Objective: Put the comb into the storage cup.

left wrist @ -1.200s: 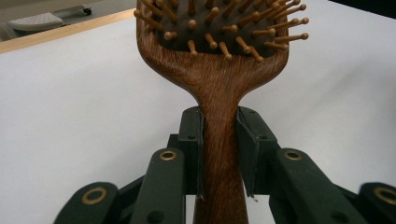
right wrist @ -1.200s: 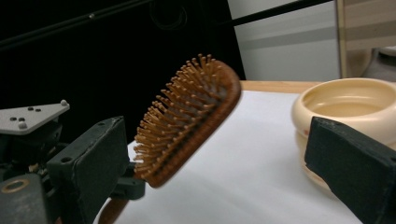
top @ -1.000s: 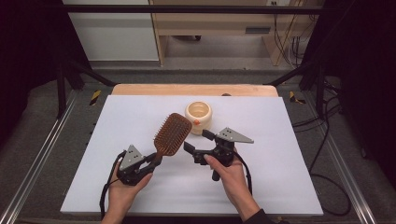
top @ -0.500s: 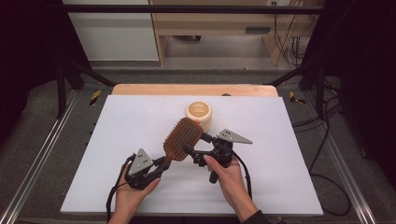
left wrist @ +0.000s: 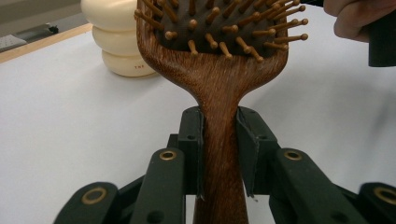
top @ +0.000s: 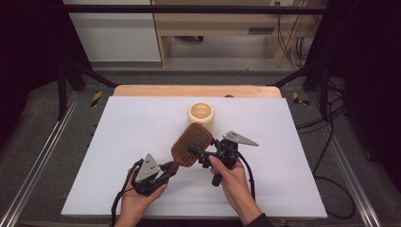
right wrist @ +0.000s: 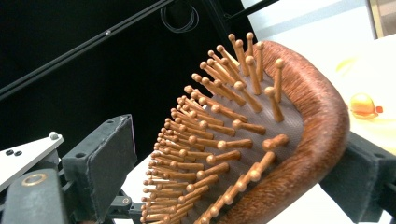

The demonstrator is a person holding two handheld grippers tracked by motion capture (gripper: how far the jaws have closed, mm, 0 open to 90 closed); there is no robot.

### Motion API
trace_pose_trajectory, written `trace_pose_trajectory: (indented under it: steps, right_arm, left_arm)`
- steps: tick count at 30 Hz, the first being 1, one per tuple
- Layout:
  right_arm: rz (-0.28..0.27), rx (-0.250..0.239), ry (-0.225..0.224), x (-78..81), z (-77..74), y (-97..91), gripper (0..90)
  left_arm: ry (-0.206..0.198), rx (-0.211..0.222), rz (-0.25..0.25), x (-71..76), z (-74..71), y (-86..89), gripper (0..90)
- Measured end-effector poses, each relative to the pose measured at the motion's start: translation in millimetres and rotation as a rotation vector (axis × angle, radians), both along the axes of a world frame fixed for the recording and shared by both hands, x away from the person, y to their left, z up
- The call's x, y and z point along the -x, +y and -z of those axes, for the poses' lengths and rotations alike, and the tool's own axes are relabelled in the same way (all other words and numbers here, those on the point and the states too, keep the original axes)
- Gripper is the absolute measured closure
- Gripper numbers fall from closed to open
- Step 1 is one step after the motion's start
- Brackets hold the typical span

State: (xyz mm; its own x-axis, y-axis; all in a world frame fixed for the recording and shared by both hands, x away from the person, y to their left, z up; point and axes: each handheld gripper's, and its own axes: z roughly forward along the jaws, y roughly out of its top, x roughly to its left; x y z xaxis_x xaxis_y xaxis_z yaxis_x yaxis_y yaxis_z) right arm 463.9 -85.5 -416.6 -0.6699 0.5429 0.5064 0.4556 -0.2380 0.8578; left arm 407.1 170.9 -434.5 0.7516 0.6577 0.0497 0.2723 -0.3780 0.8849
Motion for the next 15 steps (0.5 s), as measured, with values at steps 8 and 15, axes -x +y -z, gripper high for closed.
trace_pose_trajectory:
  steps: [8,15]
  right_arm:
    - [-0.006,-0.035,0.015,-0.5,0.8,-2.1,16.4]
    - [-0.007,-0.054,0.021,-2.0,1.5,-7.1,21.3]
  left_arm:
    - [-0.008,0.0,0.006,1.6,0.6,-0.2,72.3]
    - [-0.006,-0.002,0.007,2.0,2.1,-2.0,72.3]
